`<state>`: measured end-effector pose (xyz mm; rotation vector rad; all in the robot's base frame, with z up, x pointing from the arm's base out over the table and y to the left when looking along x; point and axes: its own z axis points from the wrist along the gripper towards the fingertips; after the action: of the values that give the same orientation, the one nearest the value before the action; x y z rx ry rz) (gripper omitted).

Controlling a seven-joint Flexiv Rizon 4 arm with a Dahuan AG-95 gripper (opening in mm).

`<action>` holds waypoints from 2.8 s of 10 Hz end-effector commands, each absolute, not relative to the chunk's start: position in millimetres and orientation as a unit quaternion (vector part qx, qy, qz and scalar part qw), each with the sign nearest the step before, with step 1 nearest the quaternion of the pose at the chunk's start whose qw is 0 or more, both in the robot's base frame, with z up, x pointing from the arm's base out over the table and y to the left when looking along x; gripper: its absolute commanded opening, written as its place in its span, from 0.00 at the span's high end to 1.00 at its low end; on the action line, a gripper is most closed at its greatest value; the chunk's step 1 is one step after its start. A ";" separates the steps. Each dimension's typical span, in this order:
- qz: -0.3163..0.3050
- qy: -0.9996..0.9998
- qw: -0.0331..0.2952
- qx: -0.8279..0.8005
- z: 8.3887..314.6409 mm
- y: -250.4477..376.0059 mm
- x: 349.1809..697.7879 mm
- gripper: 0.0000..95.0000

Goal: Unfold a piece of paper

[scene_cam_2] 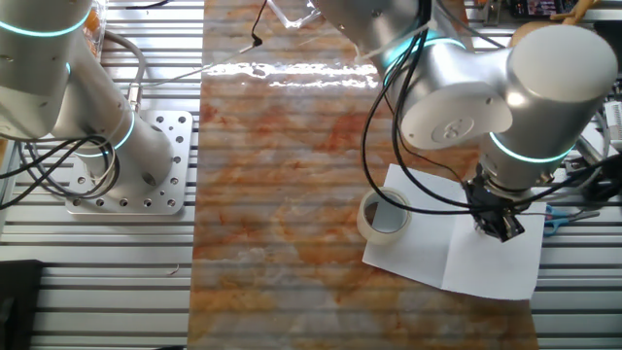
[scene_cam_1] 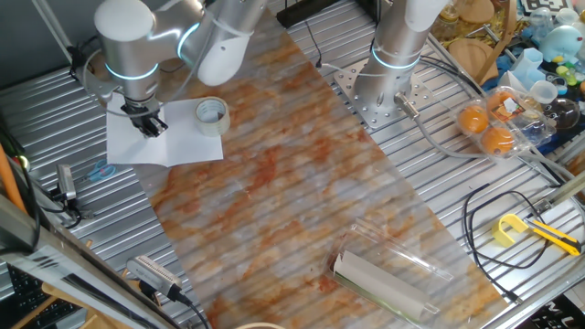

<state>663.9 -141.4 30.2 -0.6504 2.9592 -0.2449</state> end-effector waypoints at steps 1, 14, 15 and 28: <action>-0.078 0.971 0.050 -0.220 23.5 -143.2 665.0 1.00; -0.007 0.965 -0.010 -0.261 11.9 -149.2 662.6 1.00; -0.007 0.965 -0.013 -0.262 10.6 -149.5 661.5 1.00; 0.006 0.973 -0.017 -0.230 21.4 -131.8 648.7 1.00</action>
<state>647.9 -130.7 22.0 -0.7341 3.0904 0.0206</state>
